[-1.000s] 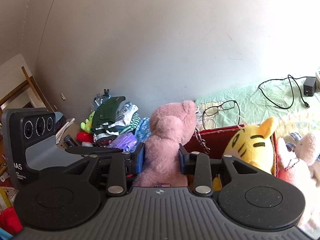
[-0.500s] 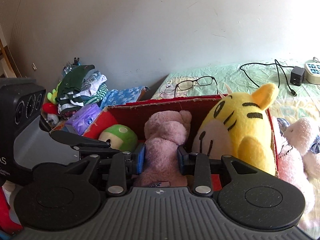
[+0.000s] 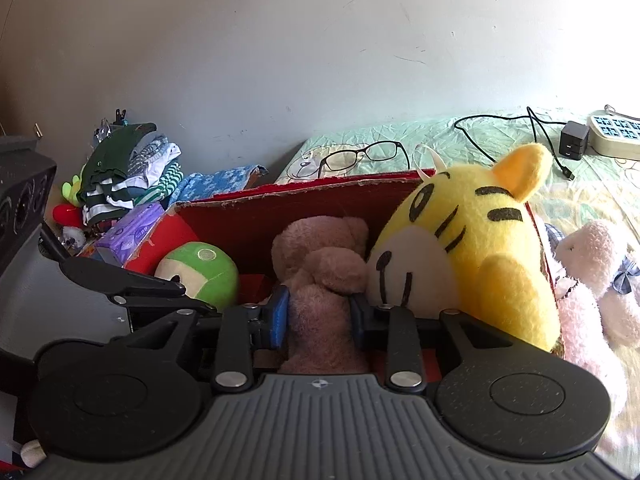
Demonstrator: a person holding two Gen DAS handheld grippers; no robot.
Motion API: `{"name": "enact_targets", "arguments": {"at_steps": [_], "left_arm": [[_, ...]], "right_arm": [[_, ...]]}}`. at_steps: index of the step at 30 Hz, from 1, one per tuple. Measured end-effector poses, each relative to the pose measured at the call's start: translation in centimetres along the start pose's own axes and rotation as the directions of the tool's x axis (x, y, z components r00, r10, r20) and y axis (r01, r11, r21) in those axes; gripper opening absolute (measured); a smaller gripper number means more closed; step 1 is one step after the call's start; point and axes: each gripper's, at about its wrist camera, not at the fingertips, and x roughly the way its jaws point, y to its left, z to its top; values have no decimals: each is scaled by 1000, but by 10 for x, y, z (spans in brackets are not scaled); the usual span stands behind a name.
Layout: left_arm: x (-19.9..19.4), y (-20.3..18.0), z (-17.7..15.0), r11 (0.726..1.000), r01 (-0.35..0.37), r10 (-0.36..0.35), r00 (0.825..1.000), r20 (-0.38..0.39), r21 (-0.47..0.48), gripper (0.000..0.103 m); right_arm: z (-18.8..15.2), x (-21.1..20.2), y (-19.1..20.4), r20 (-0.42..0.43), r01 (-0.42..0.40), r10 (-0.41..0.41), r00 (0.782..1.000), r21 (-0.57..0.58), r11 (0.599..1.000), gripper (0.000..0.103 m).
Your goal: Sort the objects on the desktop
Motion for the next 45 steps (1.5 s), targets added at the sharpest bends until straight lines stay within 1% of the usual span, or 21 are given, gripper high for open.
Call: {"name": "enact_targets", "arguments": {"at_steps": [2, 5, 8, 10, 12, 14, 16, 21, 25, 27, 31, 36, 41, 45], "left_arm": [[-1, 2, 1, 1000, 6, -6, 1000, 1, -11, 53], [-2, 6, 2, 1000, 6, -6, 1000, 0, -25, 53], [-5, 8, 2, 1000, -5, 5, 1000, -3, -24, 53], [-6, 10, 1, 1000, -19, 19, 1000, -6, -25, 53], [-3, 14, 0, 999, -37, 36, 999, -19, -32, 53], [-2, 17, 0, 999, -32, 31, 999, -23, -44, 53], [-3, 17, 0, 999, -29, 28, 999, -17, -46, 53], [0, 14, 0, 998, -51, 50, 998, -25, -26, 53], [1, 14, 0, 998, -61, 60, 998, -32, -31, 54], [1, 14, 1, 997, -63, 62, 997, -36, -33, 55], [2, 13, 1, 997, -72, 71, 996, -48, -31, 57], [4, 12, 1, 996, -88, 87, 995, -57, -27, 57], [4, 9, 0, 995, -102, 100, 993, -60, -17, 58], [4, 10, 0, 994, -102, 100, 993, -57, -28, 59]], "right_arm": [[2, 0, 1, -8, -6, 6, 1000, 1, 1000, 35], [4, -2, 2, -11, -14, 14, 1000, 6, 1000, 35], [9, -8, -2, -17, -31, 31, 999, 39, 999, 38], [12, -15, -6, -11, -37, 38, 999, 65, 997, 38], [14, -20, -9, -21, -43, 45, 999, 72, 996, 36], [15, -22, -10, -48, -40, 43, 998, 70, 997, 25], [14, -22, -9, -76, -36, 41, 996, 64, 997, 20], [4, -11, -3, -125, -28, 32, 992, 31, 999, 17], [2, -4, -6, -130, -23, 30, 991, 50, 998, 16], [2, -2, -9, -129, -25, 32, 991, 59, 998, 14], [0, 0, -13, -130, -28, 37, 991, 70, 997, 12], [5, 8, -11, -177, -10, 22, 984, 67, 998, 12], [7, 7, -7, -205, -7, 20, 978, 63, 998, 16], [11, 4, -12, -247, -18, 44, 968, 106, 994, 16]]}}
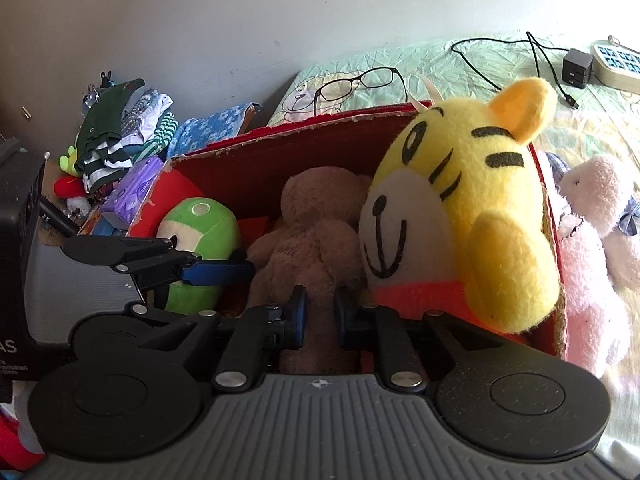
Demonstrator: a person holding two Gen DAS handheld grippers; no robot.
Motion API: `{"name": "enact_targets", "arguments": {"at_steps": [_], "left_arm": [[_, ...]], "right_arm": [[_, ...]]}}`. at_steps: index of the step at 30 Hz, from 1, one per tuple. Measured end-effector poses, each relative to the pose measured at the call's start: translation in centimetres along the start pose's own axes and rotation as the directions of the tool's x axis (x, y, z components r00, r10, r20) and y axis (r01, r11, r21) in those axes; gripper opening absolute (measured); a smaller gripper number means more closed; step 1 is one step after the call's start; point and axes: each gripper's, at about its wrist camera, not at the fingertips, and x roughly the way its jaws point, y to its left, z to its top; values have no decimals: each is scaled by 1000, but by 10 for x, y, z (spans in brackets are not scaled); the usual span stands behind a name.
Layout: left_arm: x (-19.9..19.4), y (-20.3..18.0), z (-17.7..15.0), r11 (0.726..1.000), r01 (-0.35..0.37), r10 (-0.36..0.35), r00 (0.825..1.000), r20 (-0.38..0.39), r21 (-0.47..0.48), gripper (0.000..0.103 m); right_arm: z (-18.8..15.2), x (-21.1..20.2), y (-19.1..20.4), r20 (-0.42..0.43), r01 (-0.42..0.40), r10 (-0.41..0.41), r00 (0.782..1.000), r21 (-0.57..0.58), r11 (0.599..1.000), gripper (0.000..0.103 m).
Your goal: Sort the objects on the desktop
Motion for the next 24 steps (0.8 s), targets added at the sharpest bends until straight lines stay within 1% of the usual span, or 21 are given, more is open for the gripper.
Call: {"name": "enact_targets", "arguments": {"at_steps": [4, 8, 14, 19, 24], "left_arm": [[0, 1, 0, 1000, -9, 9, 1000, 0, -10, 59], [1, -1, 1, 1000, -25, 25, 1000, -5, -7, 59], [3, -5, 3, 999, -40, 40, 999, -19, 0, 56], [5, -5, 3, 999, -45, 45, 999, -25, -3, 56], [4, -6, 3, 998, -54, 54, 998, -31, -15, 58]], "right_arm": [[-1, 4, -4, -6, -7, 8, 1000, 24, 1000, 15], [-5, 4, -5, 27, -9, 8, 1000, 33, 999, 15], [-8, 4, -7, 66, -12, 10, 998, 39, 999, 15], [-10, 4, -8, 91, -17, 13, 996, 45, 999, 15], [-10, 5, -9, 96, -22, 16, 995, 55, 998, 15]]}}
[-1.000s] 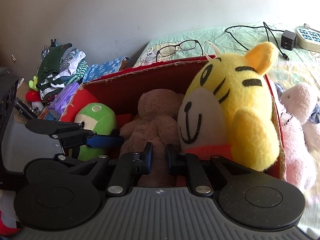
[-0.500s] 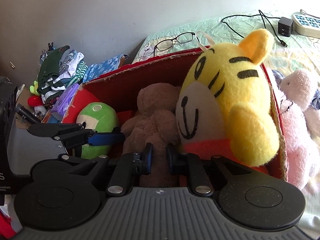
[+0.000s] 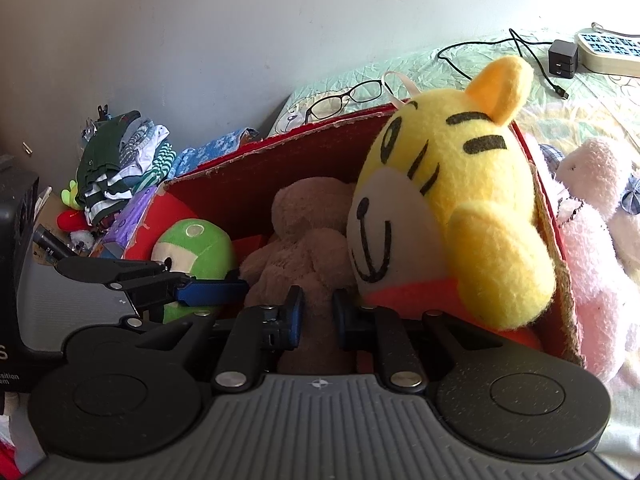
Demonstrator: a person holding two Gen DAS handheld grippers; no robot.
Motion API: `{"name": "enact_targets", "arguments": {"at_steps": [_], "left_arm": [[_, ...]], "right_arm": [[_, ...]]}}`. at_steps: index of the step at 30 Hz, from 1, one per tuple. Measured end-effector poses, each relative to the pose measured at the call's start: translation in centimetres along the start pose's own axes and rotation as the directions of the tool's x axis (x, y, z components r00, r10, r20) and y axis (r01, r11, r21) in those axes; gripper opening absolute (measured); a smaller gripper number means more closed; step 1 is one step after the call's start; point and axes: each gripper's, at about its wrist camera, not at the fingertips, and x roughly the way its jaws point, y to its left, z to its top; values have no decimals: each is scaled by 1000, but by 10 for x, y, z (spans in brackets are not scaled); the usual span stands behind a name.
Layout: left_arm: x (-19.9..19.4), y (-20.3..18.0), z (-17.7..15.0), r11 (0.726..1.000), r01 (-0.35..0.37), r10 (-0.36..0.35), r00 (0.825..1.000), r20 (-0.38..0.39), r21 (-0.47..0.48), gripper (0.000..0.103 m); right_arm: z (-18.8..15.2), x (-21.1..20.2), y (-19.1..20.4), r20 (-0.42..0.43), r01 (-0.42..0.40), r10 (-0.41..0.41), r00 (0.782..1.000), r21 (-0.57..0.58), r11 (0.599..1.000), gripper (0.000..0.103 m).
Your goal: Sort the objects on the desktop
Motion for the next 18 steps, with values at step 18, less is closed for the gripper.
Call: {"name": "enact_targets", "arguments": {"at_steps": [18], "left_arm": [[4, -9, -5, 998, -55, 55, 998, 1, 13, 63]], "right_arm": [[-2, 1, 2, 21, 5, -4, 1000, -44, 999, 16]]}}
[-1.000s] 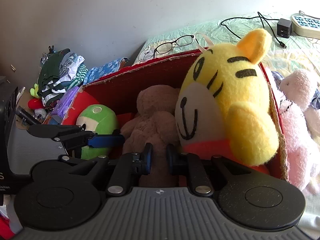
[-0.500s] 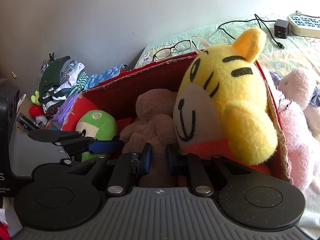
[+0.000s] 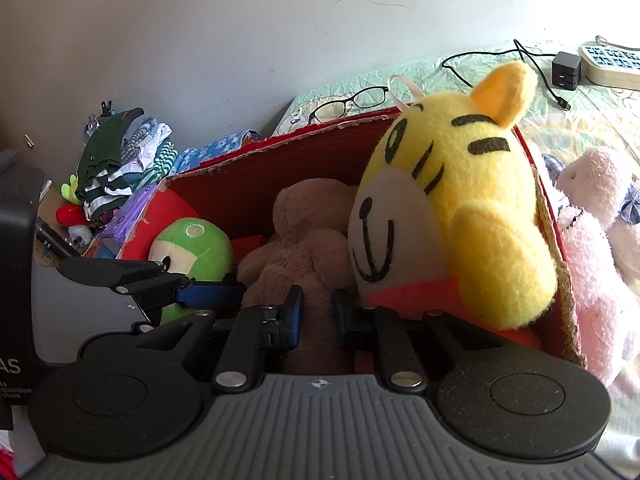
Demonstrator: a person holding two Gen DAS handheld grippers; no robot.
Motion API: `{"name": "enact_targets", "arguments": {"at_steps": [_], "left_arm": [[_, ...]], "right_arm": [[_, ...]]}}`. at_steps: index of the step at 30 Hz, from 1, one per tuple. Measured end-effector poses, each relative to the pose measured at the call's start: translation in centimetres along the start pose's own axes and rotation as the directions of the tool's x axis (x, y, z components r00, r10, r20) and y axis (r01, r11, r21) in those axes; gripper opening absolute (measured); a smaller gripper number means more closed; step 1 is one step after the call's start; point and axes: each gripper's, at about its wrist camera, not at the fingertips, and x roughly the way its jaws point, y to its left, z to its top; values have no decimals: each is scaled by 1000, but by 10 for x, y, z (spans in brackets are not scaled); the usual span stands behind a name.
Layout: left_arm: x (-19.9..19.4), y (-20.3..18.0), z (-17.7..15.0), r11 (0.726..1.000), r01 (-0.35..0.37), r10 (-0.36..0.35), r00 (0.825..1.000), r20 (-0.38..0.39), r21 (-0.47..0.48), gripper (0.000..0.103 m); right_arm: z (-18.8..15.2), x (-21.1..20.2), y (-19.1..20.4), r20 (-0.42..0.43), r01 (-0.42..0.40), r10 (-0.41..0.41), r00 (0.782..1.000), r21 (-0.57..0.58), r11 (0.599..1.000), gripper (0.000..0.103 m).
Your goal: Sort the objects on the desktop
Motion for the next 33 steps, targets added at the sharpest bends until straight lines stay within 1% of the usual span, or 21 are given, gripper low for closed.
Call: {"name": "enact_targets", "arguments": {"at_steps": [7, 11, 33], "left_arm": [[5, -7, -2, 999, -27, 27, 1000, 0, 29, 66], [5, -8, -2, 999, -26, 26, 1000, 6, 30, 65], [6, -14, 1, 998, -50, 49, 998, 27, 48, 61]], "right_arm": [[-3, 2, 1, 15, 10, -10, 1000, -21, 1000, 16], [-4, 1, 2, 20, 14, -14, 1000, -22, 1000, 16], [-10, 0, -1, 47, 2, -1, 999, -16, 1000, 16]]}}
